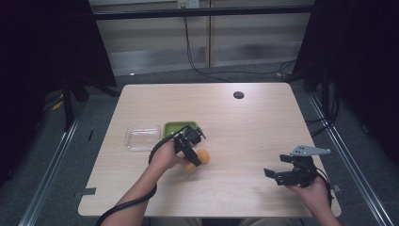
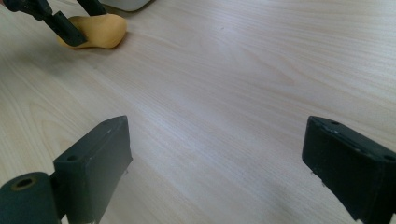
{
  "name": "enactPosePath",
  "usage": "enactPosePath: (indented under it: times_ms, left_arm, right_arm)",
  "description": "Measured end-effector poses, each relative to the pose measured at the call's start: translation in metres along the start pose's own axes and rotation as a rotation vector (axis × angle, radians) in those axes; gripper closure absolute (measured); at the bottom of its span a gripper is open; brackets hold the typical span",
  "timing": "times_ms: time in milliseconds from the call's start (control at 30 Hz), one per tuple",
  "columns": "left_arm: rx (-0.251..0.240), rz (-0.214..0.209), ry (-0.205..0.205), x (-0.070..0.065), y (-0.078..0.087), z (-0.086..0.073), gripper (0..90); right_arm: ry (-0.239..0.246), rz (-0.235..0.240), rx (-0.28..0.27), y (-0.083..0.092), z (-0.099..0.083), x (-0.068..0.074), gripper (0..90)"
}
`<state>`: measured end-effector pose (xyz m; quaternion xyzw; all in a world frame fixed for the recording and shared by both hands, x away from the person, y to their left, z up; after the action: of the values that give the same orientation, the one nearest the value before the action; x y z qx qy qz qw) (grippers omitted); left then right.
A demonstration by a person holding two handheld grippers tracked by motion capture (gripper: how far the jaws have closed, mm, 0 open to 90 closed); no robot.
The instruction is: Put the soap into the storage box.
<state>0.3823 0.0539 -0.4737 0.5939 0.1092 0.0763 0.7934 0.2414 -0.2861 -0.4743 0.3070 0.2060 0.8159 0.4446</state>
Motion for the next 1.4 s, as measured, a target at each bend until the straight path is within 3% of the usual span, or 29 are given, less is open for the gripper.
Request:
enactPosePath:
  times_ms: [67,133,167,267,300,500,533,633,700,767,933,967,1033,1167,1400]
  left_arm:
    - [0.012,0.002,-0.016,0.000,-0.002,0.001,34.0]
    - [0.016,0.004,-0.007,-0.002,-0.004,0.003,34.4]
    - [0.038,0.013,-0.032,-0.002,-0.005,0.005,34.4]
    - [0.050,0.020,-0.027,-0.003,-0.007,0.007,34.9]
    - [0.068,0.012,-0.058,-0.002,-0.008,0.008,34.9]
    - [0.067,0.035,-0.041,-0.005,-0.011,0.010,36.9]
    - [0.093,0.048,-0.069,-0.006,-0.011,0.011,38.2]
    - [0.110,0.054,-0.068,-0.007,-0.011,0.013,40.6]
    - [0.121,0.056,-0.059,-0.009,-0.010,0.015,48.6]
    - [0.115,0.064,-0.053,-0.010,-0.011,0.016,49.1]
    - [0.133,0.042,-0.081,-0.012,-0.010,0.016,50.0]
    - [0.131,0.011,-0.079,-0.014,-0.010,0.016,50.0]
    - [0.120,-0.013,-0.077,-0.016,-0.010,0.015,50.0]
    - [0.119,-0.015,-0.094,-0.014,-0.007,0.013,50.1]
    - [0.089,-0.023,-0.067,-0.010,0.010,0.012,50.1]
  right_arm:
    - [-0.001,0.001,-0.001,0.000,0.000,0.000,8.0]
    - [-0.001,0.001,-0.001,0.000,0.000,0.000,8.0]
    - [-0.004,0.001,0.000,0.000,0.000,0.000,8.0]
    - [-0.005,0.001,0.000,0.000,0.000,0.000,8.0]
    - [-0.006,0.001,-0.001,0.000,0.000,0.000,8.0]
    - [-0.011,0.001,-0.004,0.000,0.000,-0.002,8.0]
    - [-0.011,0.001,-0.004,0.000,-0.001,-0.001,8.0]
    - [-0.007,0.000,-0.003,0.000,0.000,-0.001,8.0]
    - [-0.005,-0.004,-0.002,-0.001,0.000,-0.001,8.0]
    - [-0.003,-0.004,-0.002,-0.001,0.000,-0.001,8.0]
    - [0.002,-0.003,0.008,-0.001,0.000,0.001,8.0]
    - [0.002,-0.004,0.006,-0.002,0.000,0.001,8.0]
    - [0.001,-0.004,0.007,-0.002,0.000,0.001,8.0]
    - [0.000,-0.006,0.004,-0.002,0.000,0.000,8.0]
    - [0.001,-0.007,0.003,0.000,0.000,0.000,8.0]
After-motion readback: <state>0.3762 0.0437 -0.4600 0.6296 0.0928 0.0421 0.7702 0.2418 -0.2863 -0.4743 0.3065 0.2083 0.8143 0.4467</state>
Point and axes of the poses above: each handheld gripper's, and its own axes: y roughly backward along the jaws, z roughly out of its top, x roughly to its left, the point moved 1 cm from there along -y, roughly forward along the jaws, and after that the axes turned 10 degrees about -y, right-handed, at the moved point
